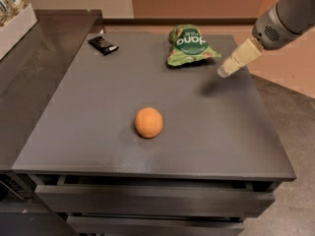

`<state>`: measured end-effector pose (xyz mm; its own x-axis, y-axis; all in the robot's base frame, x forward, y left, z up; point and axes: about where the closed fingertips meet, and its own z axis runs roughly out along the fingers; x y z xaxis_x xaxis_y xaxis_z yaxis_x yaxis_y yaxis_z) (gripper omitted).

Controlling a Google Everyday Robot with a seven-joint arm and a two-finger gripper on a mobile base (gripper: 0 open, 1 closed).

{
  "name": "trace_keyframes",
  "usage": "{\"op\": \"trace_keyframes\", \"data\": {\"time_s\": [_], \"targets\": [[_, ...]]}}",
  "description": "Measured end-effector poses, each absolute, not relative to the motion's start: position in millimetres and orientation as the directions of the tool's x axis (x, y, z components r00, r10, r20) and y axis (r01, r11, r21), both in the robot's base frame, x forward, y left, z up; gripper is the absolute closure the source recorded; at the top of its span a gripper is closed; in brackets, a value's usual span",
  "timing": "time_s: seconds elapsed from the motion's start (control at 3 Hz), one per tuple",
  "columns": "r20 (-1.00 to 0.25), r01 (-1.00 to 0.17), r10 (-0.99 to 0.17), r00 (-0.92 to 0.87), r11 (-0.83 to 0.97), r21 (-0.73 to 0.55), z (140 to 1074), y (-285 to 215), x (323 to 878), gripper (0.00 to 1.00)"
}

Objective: Move green rice chip bag near orange

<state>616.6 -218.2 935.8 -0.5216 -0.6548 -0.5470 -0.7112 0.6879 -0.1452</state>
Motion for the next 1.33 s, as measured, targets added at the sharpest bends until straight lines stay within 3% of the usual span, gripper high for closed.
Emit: {"op": "trace_keyframes", "data": {"time_s": [0.33, 0.67, 1.33], "targets": [[-0.513, -0.620, -0.517, -0.685, 0.783, 0.039, 912, -195, 680, 0.00], [-0.545, -0.699, -0.631, -0.552, 0.707, -0.109, 930, -210, 635, 0.00], [-0.558, -0.661, -0.602, -0.571, 0.741, -0.122, 916, -199, 646, 0.00]]}}
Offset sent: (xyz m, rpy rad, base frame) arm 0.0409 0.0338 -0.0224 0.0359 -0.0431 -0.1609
